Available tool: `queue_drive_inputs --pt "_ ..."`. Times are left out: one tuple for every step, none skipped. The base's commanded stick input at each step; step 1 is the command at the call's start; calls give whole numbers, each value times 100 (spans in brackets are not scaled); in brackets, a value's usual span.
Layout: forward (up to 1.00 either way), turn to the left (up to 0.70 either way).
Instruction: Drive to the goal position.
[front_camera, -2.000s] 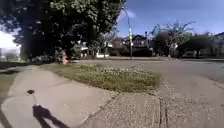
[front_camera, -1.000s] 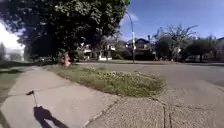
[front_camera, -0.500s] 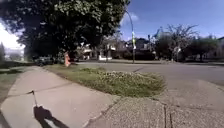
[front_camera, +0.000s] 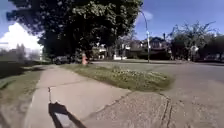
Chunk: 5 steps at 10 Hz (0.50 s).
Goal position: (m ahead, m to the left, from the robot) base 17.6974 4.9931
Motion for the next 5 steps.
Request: queue_drive_inputs --pt "-100 -40" --pt "-100 -40" --pt "-53 -21" --pt "0 0" --pt "0 0"
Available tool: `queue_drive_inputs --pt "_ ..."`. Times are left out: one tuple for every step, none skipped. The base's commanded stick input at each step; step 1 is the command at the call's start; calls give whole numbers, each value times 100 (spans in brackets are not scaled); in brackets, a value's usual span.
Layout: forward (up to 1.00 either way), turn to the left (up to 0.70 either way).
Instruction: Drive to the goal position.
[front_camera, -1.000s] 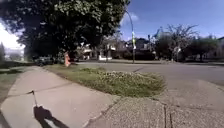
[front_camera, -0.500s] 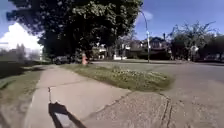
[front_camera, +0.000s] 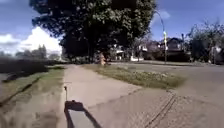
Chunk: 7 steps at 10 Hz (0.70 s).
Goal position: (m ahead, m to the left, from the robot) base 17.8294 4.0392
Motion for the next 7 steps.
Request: queue_drive_inputs --pt "0 0" --pt "0 0" --pt "0 0" --pt "0 0" --pt "0 0" --pt "0 0" --pt "0 0"
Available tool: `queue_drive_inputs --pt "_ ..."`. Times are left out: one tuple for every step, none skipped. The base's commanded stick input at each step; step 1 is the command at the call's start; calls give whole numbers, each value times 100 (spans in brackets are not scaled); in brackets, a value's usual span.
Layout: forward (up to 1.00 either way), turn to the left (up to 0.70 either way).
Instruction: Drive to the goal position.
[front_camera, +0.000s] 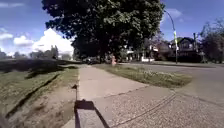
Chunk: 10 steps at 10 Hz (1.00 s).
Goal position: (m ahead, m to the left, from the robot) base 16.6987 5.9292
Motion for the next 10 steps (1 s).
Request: queue_drive_inputs --pt "6 0" --pt "14 0" --pt "96 10" --pt "100 40" --pt "100 40" --pt "100 40" --pt "100 40" --pt "100 40" --pt "100 40" --pt "100 40"
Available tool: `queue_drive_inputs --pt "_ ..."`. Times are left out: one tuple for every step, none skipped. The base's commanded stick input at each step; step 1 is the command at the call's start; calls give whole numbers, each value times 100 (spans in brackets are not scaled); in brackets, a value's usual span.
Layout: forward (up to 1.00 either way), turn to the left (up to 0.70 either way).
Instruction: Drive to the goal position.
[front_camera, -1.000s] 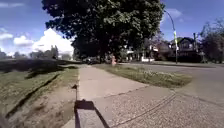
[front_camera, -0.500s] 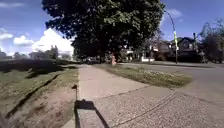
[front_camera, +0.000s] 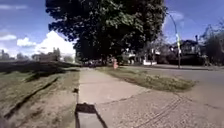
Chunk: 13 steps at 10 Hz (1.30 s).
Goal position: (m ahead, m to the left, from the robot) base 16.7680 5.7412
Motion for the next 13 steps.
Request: queue_drive_inputs --pt "100 40" --pt "100 40" --pt "100 32" --pt "100 3" --pt "100 2" --pt "100 0" --pt "100 0" --pt "100 2" --pt "100 -5" --pt "100 -39" --pt "100 -40" --pt "100 -40" --pt "100 -39"
